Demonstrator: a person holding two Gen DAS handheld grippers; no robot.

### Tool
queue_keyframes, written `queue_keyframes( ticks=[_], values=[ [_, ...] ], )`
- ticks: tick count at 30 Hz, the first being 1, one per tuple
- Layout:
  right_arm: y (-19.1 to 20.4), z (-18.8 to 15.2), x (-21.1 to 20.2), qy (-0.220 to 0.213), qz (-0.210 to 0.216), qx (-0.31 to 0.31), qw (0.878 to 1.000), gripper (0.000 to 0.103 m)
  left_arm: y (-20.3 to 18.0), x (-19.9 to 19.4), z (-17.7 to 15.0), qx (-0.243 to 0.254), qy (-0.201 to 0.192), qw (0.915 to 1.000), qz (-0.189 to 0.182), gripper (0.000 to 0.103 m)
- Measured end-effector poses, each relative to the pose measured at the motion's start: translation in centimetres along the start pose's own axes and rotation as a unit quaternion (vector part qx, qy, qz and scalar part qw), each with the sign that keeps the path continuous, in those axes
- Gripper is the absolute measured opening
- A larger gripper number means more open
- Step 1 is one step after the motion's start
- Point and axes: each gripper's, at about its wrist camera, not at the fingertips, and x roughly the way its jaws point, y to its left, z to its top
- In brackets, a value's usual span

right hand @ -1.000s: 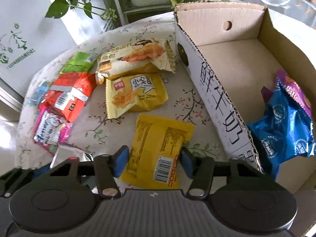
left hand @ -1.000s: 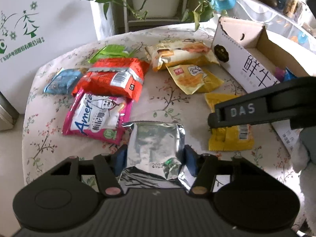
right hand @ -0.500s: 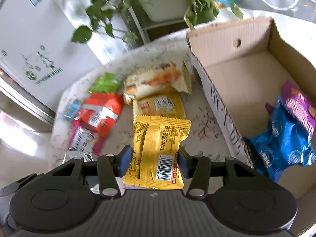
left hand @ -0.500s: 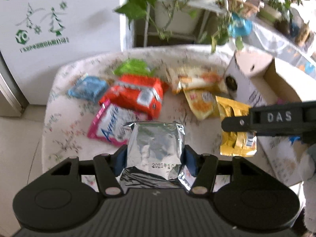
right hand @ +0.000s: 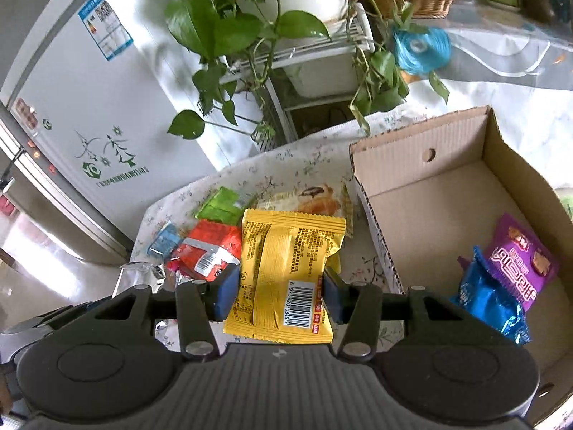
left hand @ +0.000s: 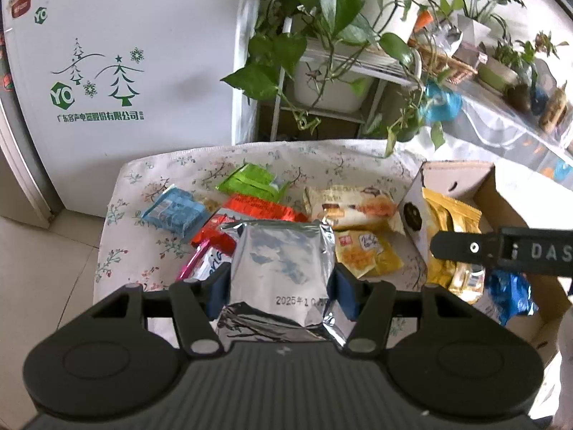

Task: Organize snacks
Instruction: 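Lift the silver and yellow packets and carry both over the cardboard box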

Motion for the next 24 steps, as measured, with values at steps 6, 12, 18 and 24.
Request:
queue_keyframes(
  ticks=[6,12,18,24],
  values=[
    [-0.3,0.7,-1.1,-0.02,-0.004,-0.006,1.0,0.056,-1.3,0.1,0.5,-0.008,-0.006,0.9999,-0.011,0.059],
    [-1.0,1.4,-2.4,-0.039,-0.006,-0.008,0.999,0.056,-3.1,0.6,0.3,-0.007,-0.002,0.9997,-0.023,0.059],
    [-2.3,2.2,-3.5,-0.046,-0.002,0.004,0.999,0.056,-4.9,0.8,0.3,-0.009,0.001,0.999,-0.043,0.059],
    [-3.7,2.8,-4.6,-0.055,0.002,0.012,0.998,0.056,-6.8,0.8,0.2,0.008,0.003,0.9979,-0.065,0.059]
  ],
)
